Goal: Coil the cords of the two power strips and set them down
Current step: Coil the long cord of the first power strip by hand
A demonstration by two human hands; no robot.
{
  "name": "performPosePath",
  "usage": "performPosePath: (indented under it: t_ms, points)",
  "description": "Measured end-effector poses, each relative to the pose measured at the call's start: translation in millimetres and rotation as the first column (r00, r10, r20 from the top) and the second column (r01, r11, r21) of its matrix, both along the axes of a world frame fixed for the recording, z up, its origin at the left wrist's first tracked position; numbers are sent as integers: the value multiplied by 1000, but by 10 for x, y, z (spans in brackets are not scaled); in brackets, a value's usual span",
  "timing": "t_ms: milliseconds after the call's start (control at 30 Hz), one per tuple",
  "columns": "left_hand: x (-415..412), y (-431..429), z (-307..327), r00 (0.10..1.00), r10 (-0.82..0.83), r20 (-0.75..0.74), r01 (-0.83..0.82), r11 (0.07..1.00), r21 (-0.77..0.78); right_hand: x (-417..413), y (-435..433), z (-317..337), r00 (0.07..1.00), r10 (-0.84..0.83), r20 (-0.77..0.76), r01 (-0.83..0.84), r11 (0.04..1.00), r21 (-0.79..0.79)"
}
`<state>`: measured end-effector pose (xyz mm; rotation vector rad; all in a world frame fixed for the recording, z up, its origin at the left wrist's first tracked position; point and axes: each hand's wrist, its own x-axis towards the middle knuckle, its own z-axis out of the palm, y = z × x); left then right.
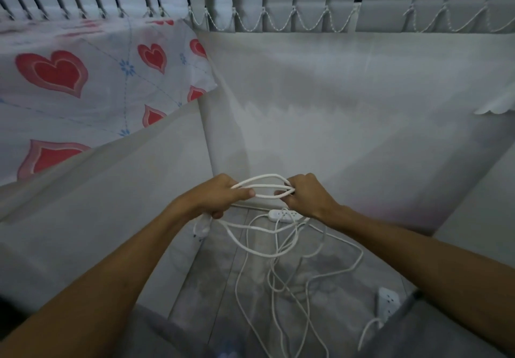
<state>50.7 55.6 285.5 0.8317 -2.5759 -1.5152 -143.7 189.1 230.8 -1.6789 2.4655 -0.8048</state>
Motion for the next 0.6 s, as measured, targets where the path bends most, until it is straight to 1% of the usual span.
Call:
performPosePath:
  t_ms: [67, 133, 200, 267, 367, 467, 600]
  points:
    - [24, 46, 101, 1000, -4, -11, 6, 983, 185, 3, -2, -35, 997, 2, -72, -3, 1000, -19]
    - [16, 115, 156, 999, -42, 20, 32, 938, 344, -3, 30, -58, 997, -18, -72, 17, 1000, -22]
    - [-5, 175, 155, 994, -105, 32, 84, 916, 392, 1, 76, -55, 998, -57, -40, 57, 998, -18]
    - [-39, 204, 138, 990, -142, 14, 122, 893, 433, 19, 123, -6, 994, -107, 27, 108, 993, -43]
    - [-108, 218, 130, 996, -90, -8, 80, 842, 534, 50, 153, 69, 978, -165, 128, 179, 978, -106]
    - [-165, 240, 115, 997, -73, 29, 40, 790, 612, 87, 156, 83, 974, -203, 99, 215, 968, -126]
    - [-191, 318, 172, 992, -123, 28, 70, 718, 693, 63, 128, 17, 965, -260, 26, 261, 957, -126]
